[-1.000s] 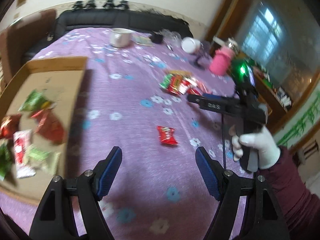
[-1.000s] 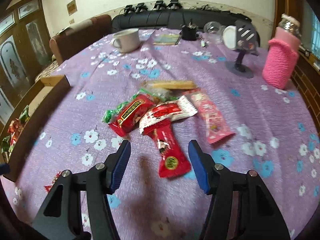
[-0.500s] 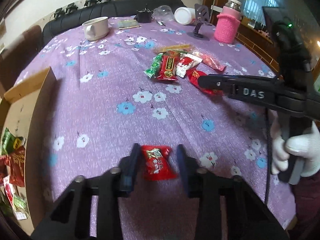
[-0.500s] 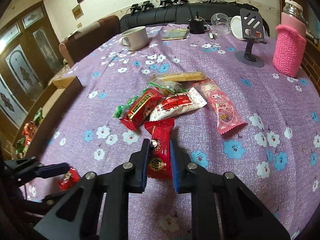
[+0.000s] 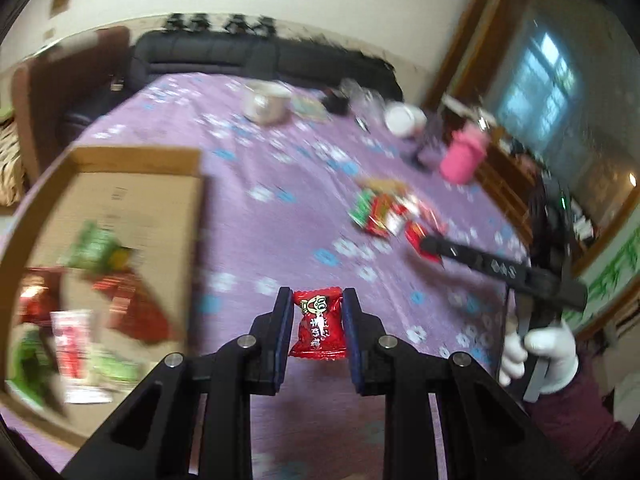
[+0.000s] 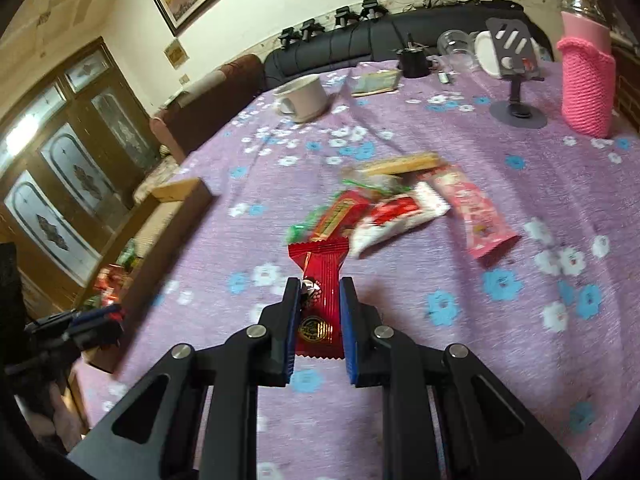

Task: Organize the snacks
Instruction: 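Carry both red candies over the cardboard tray and open both tools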

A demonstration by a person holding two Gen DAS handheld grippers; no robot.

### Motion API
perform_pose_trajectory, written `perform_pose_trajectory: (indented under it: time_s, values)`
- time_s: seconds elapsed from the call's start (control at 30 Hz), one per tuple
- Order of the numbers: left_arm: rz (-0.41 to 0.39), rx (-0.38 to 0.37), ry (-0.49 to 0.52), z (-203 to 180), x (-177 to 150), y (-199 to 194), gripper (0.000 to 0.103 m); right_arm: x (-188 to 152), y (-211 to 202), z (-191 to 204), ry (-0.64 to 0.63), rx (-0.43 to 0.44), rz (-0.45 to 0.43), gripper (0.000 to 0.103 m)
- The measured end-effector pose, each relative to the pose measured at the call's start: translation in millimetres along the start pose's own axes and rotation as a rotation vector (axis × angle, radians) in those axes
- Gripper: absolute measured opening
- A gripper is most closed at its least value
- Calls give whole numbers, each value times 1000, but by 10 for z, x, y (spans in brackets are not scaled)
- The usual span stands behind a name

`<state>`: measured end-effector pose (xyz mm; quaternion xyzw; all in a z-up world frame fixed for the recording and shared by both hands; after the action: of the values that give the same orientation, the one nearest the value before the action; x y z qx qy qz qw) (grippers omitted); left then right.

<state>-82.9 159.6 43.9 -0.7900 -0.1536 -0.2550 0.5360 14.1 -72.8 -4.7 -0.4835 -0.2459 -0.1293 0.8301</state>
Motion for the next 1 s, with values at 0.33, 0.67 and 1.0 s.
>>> perform_pose_trajectory:
  time_s: [0.33, 0.67, 1.0]
  values:
    - [-69, 90, -197, 1177, 392, -355, 23, 221, 267, 1168, -153, 113, 61, 21]
    - [10, 130, -295, 1836, 588, 45, 24, 353, 1124, 2168, -288, 123, 186, 21]
    - [3, 60, -364, 1939, 546, -23, 51, 375, 1541, 2197, -263, 98, 229, 23]
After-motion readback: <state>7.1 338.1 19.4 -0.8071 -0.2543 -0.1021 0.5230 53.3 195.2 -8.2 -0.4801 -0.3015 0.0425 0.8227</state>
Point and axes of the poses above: each gripper's, at about its wrist camera, not at the fingertips, and y roughly the way its jaws point, z to its left, x to its top, the point moved 6 cm from there along y, roughly the way its jaws point, and after that the axes turned 9 degrees about z, right-handed, at the moved point
